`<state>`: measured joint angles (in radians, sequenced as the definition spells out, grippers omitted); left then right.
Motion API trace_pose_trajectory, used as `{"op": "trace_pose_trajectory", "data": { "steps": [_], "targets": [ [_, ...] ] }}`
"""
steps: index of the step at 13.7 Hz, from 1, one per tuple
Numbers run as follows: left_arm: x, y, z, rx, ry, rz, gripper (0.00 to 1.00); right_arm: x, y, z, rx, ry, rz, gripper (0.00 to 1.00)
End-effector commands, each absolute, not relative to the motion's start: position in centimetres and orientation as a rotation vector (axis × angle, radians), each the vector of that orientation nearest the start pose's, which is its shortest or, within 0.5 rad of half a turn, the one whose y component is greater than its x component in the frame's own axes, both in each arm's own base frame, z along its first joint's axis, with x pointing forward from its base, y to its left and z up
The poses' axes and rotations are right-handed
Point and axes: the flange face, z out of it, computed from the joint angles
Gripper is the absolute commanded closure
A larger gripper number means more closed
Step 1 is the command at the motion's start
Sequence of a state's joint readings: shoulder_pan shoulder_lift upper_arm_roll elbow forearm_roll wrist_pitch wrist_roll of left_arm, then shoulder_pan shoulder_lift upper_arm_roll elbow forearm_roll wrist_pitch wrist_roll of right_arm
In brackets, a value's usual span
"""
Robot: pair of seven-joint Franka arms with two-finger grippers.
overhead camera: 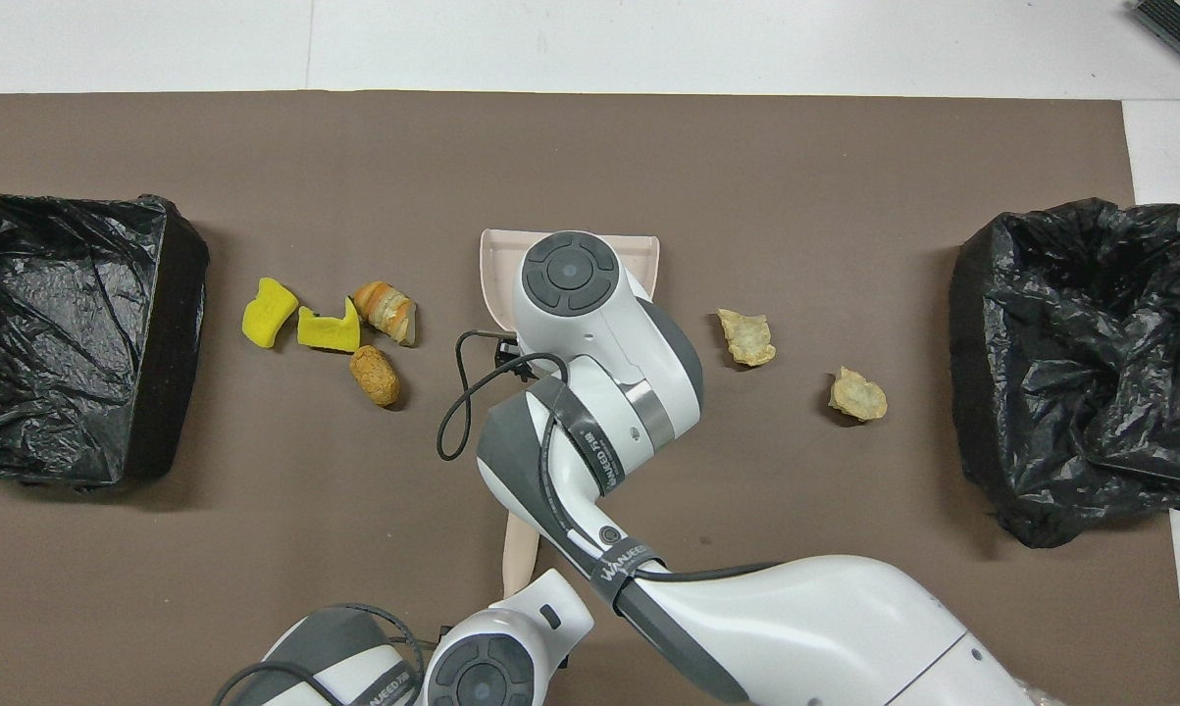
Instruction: Sweep and dump trash in bin
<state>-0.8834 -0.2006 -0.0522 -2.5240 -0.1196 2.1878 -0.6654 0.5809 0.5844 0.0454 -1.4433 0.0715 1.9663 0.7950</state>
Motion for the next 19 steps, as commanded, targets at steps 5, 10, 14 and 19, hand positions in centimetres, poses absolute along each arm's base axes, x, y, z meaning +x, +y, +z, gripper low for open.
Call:
{"op": "trace_pose_trajectory", "data": {
  "steps": [5, 10, 14, 19],
  "targets": [
    [27.5, -28.4, 37.5, -3.029, 0.294, 0.391, 1.00, 56.8, 41.1, 35.2, -3.131, 0.275, 0.145, 1.00],
    [31.8, -21.5, 41.2, -3.002, 0.206, 0.411, 1.00, 56.8, 38.7, 39.1, -3.155, 0.194, 0.172, 1.00],
    [38.6, -13.1, 42.2, -3.028, -0.175, 0.407, 1.00, 56.4, 36.4, 42.3, -3.174, -0.125, 0.178, 1.00],
    [49.6, -7.8, 43.4, -2.974, -0.300, 0.341, 1.00, 56.8, 31.9, 44.1, -3.029, -0.859, 0.199, 1.00]
  ]
}}
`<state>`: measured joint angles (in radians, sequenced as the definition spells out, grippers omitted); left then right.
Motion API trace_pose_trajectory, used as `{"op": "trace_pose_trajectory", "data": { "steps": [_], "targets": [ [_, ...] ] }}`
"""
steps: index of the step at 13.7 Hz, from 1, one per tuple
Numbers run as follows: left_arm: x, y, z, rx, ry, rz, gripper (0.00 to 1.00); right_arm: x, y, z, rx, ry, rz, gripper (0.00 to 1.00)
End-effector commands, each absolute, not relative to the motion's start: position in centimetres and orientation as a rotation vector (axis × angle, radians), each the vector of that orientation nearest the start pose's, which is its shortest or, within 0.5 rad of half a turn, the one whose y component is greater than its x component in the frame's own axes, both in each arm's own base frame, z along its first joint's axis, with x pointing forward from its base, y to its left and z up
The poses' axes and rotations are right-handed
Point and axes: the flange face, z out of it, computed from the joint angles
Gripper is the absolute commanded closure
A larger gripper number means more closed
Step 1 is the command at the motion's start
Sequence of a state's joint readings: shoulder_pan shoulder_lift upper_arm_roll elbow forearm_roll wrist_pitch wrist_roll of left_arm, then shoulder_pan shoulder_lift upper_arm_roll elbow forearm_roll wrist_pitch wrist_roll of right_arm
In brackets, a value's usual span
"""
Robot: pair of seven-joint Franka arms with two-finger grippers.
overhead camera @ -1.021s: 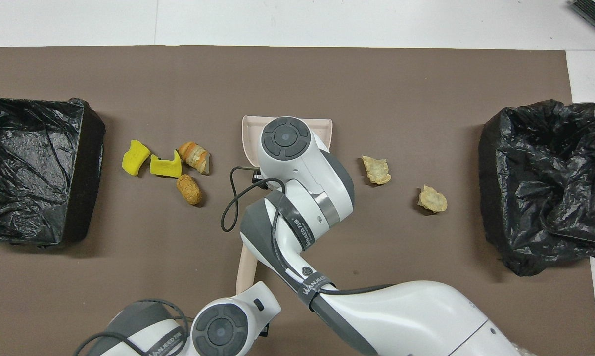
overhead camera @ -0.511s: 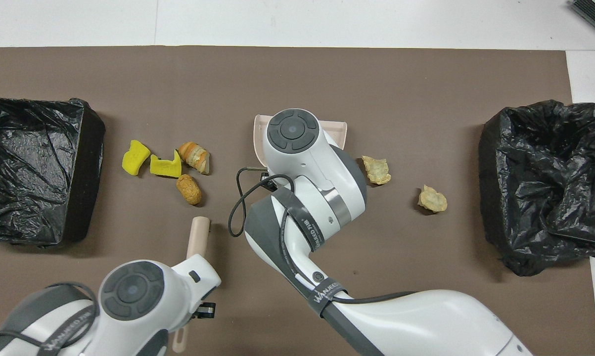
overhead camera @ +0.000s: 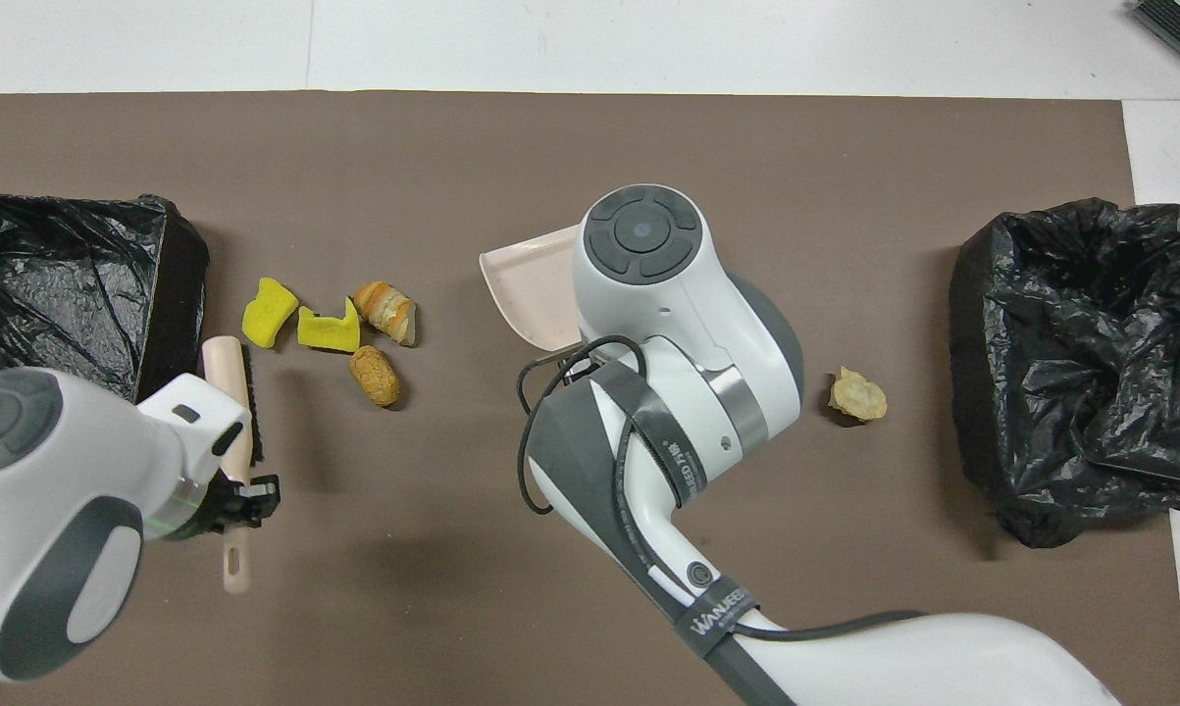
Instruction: Sweep and dump trash in bin
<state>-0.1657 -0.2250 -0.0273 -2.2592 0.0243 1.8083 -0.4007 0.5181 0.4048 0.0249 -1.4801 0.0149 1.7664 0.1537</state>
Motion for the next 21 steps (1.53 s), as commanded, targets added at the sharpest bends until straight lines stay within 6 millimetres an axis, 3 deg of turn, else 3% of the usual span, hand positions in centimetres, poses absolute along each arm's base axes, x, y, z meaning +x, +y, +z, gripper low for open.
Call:
{"op": "trace_pose_trajectory", "data": {
  "steps": [1, 3, 6, 8, 11, 13, 16, 18, 21],
  "targets": [
    [51.8, -7.7, 41.8, -2.952, -0.293, 0.361, 1.00, 56.6, 31.4, 43.9, -2.983, -0.992, 0.225, 1.00],
    [53.5, -7.2, 39.4, -2.972, -0.272, 0.343, 1.00, 55.8, 30.9, 43.3, -2.861, -1.303, 0.233, 1.00],
    [53.6, -6.1, 36.7, -2.999, -0.185, 0.389, 1.00, 54.5, 32.1, 42.3, -2.706, -1.586, 0.159, 1.00],
    [53.6, -6.2, 36.4, -3.054, -0.110, 0.376, 1.00, 53.5, 34.6, 40.1, -2.654, -1.693, 0.192, 1.00],
    [52.4, -7.7, 35.6, -3.085, -0.016, 0.397, 1.00, 53.3, 36.5, 36.5, -2.647, -1.799, 0.210, 1.00],
    [51.3, -11.0, 35.4, -3.120, 0.058, 0.371, 1.00, 53.4, 36.7, 35.2, -2.654, -1.847, 0.229, 1.00],
    [50.3, -13.7, 35.8, -3.147, 0.171, 0.428, 1.00, 53.7, 36.9, 34.3, -2.610, -1.943, 0.223, 1.00],
    [49.8, -15.9, 35.8, -3.156, 0.205, 0.424, 1.00, 53.0, 38.1, 33.7, -2.587, -1.975, 0.214, 1.00],
    [50.7, -16.4, 36.3, -3.167, 0.246, 0.372, 1.00, 53.1, 38.7, 33.2, -2.580, -1.981, 0.178, 1.00]
  ]
}}
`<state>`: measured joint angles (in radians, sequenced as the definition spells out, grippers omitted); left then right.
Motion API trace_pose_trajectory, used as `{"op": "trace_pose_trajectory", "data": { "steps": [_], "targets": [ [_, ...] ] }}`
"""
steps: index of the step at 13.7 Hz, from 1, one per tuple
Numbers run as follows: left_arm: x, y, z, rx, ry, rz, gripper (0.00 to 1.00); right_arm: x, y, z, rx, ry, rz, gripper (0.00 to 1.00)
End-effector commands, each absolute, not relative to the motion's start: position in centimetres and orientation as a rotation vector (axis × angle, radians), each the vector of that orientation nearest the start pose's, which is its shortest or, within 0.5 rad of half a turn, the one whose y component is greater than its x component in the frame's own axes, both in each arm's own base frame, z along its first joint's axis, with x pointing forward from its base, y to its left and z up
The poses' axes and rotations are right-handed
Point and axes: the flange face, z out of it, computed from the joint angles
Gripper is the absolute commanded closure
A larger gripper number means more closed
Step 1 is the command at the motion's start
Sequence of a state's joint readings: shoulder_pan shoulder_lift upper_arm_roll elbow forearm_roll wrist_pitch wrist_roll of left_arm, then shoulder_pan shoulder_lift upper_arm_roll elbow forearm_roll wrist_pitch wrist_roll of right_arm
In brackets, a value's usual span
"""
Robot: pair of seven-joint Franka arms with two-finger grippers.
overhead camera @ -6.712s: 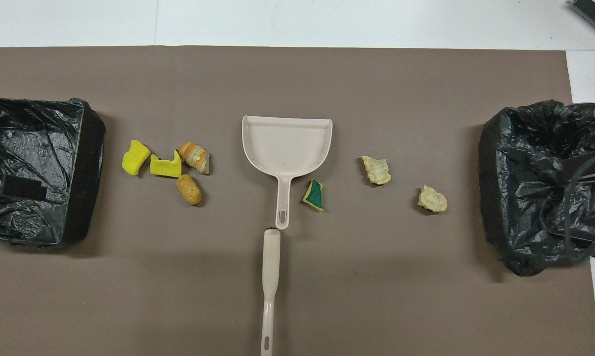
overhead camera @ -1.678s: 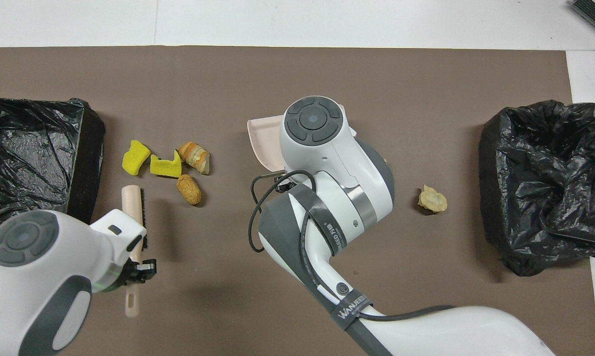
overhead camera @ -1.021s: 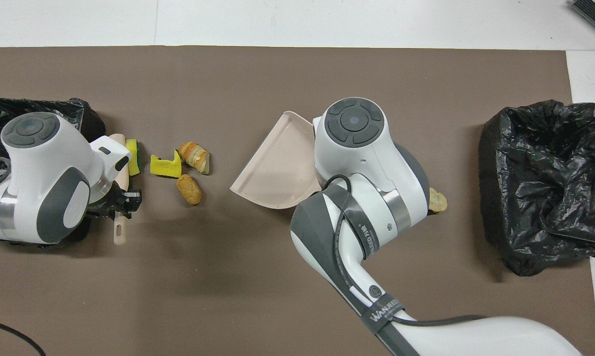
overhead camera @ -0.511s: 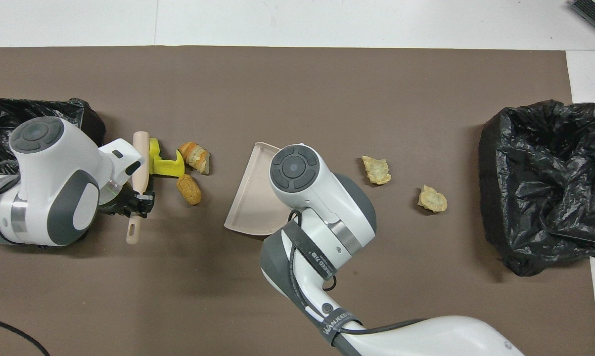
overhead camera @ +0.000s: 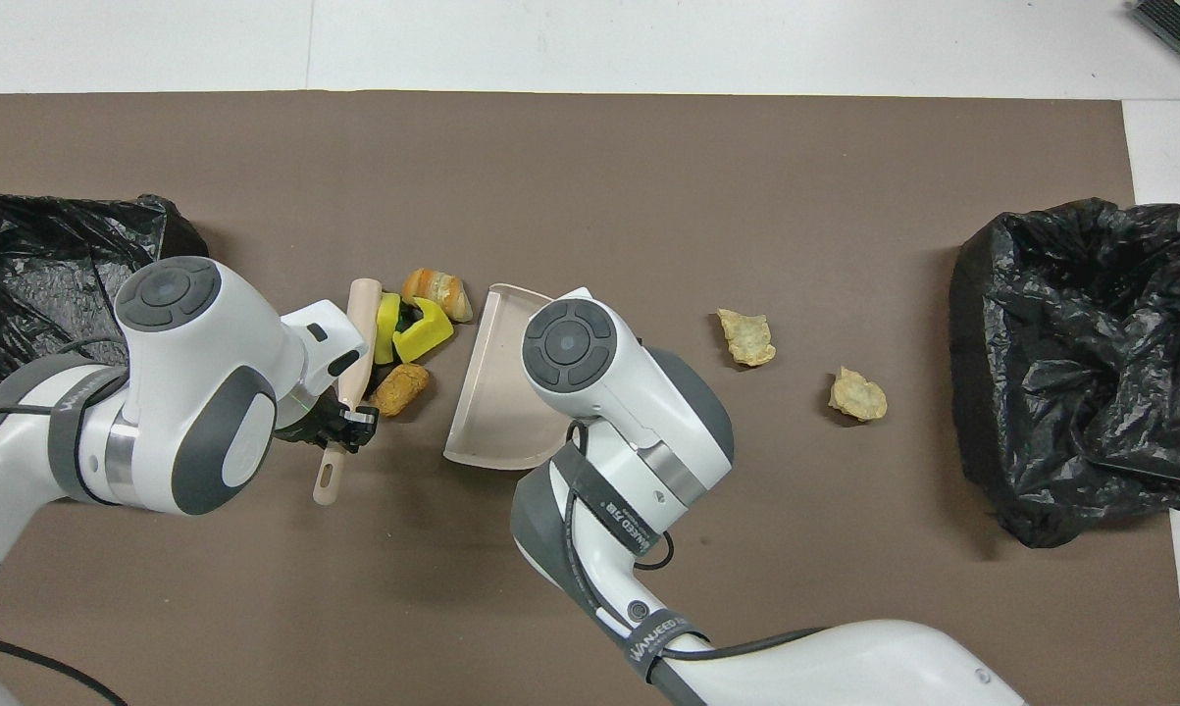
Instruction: Sweep and dump trash in bin
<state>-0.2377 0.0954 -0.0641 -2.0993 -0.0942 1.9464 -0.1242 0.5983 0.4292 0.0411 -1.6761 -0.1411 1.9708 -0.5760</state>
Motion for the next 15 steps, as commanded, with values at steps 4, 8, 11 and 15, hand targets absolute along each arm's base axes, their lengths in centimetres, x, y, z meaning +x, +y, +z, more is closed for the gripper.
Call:
{"op": "trace_pose_trajectory", "data": {
  "steps": [4, 8, 11, 15],
  "targets": [
    [49.8, -21.2, 36.6, -3.162, 0.505, 0.265, 1.00, 52.9, 38.6, 33.0, -2.576, -1.978, 0.203, 1.00],
    [47.0, -23.3, 36.4, -3.108, 0.716, 0.358, 1.00, 52.9, 38.4, 33.0, -2.577, -1.972, 0.211, 1.00],
    [46.5, -23.6, 37.6, -3.198, 0.877, 0.454, 1.00, 52.9, 38.4, 33.0, -2.576, -1.974, 0.218, 1.00],
    [46.5, -19.4, 42.6, -3.252, 0.834, 0.473, 1.00, 52.9, 38.3, 33.2, -2.580, -1.984, 0.241, 1.00]
  ]
}}
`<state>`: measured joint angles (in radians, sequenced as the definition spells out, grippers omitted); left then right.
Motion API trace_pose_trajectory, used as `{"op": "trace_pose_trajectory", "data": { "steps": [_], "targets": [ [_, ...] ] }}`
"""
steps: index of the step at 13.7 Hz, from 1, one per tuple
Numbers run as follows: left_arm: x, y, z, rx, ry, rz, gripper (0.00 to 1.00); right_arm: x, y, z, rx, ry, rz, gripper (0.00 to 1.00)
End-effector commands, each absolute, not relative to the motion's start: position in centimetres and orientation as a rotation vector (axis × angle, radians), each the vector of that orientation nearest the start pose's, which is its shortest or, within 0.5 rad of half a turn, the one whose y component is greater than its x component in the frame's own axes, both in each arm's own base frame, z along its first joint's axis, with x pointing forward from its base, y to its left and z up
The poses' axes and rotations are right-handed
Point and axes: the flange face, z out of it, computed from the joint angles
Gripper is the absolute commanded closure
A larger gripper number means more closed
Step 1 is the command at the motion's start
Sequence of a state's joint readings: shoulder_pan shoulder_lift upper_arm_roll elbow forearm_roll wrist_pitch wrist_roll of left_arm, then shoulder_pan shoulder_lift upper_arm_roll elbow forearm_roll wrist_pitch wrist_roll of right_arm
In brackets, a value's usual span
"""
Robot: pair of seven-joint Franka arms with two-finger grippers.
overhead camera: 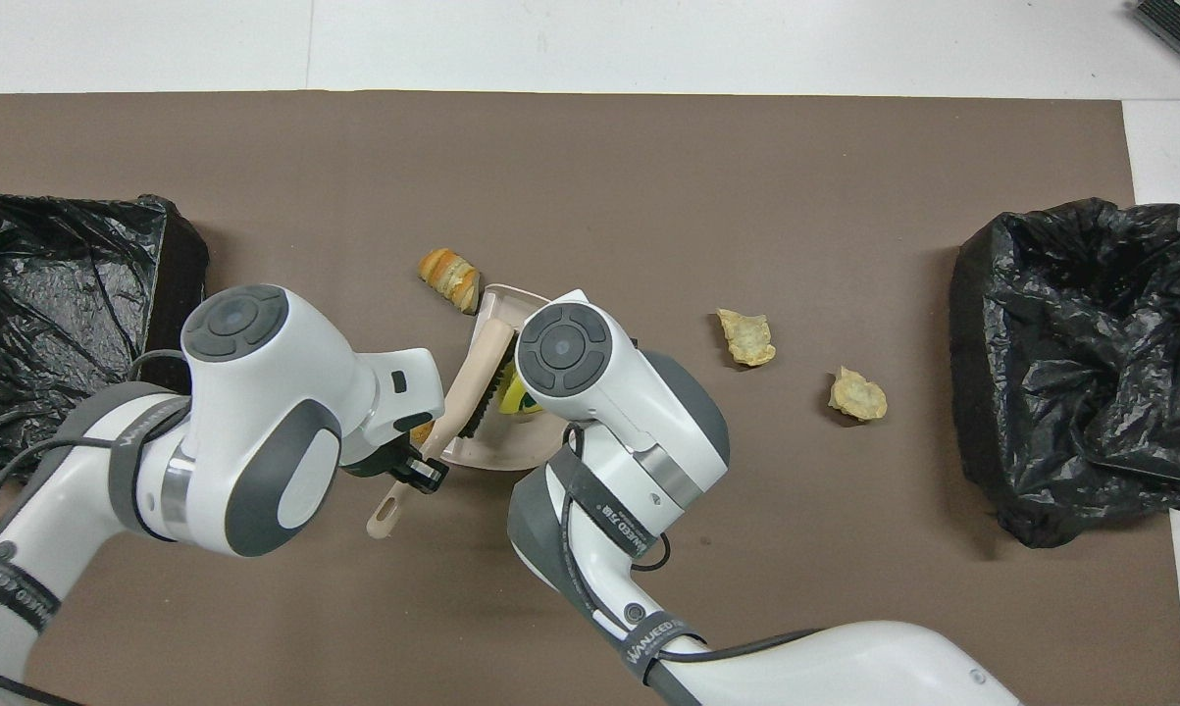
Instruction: Sweep and dump trash in bin
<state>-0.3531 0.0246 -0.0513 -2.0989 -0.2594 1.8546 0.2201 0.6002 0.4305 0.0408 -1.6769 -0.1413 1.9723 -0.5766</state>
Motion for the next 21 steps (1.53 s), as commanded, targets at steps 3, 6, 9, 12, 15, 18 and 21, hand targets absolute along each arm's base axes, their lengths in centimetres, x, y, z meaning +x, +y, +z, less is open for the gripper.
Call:
{"op": "trace_pose_trajectory", "data": {
  "steps": [3, 6, 9, 12, 15, 18, 21],
  "targets": [
    [46.0, -15.8, 43.8, -3.281, 0.478, 0.568, 1.00, 52.9, 38.2, 33.1, -2.581, -1.981, 0.248, 1.00],
    [45.2, -13.1, 43.1, -3.250, 0.166, 0.636, 1.00, 52.7, 38.2, 33.2, -2.581, -1.983, 0.268, 1.00],
    [43.3, -14.1, 39.0, -3.194, 0.063, 0.635, 1.00, 52.7, 38.0, 33.1, -2.586, -1.980, 0.274, 1.00],
    [41.6, -19.4, 36.4, -3.184, 0.073, 0.525, 1.00, 52.4, 37.8, 33.1, -2.584, -1.983, 0.291, 1.00],
    [40.6, -23.4, 36.9, -3.259, 0.129, 0.505, 1.00, 51.9, 37.6, 32.8, -2.581, -1.984, 0.321, 1.00],
    [41.5, -25.1, 37.6, -3.281, 0.243, 0.518, 1.00, 52.1, 37.3, 32.6, -2.586, -1.978, 0.321, 1.00],
    [42.9, -22.9, 41.3, -3.324, 0.405, 0.568, 1.00, 52.2, 37.3, 32.7, -2.591, -1.973, 0.311, 1.00]
  ]
}}
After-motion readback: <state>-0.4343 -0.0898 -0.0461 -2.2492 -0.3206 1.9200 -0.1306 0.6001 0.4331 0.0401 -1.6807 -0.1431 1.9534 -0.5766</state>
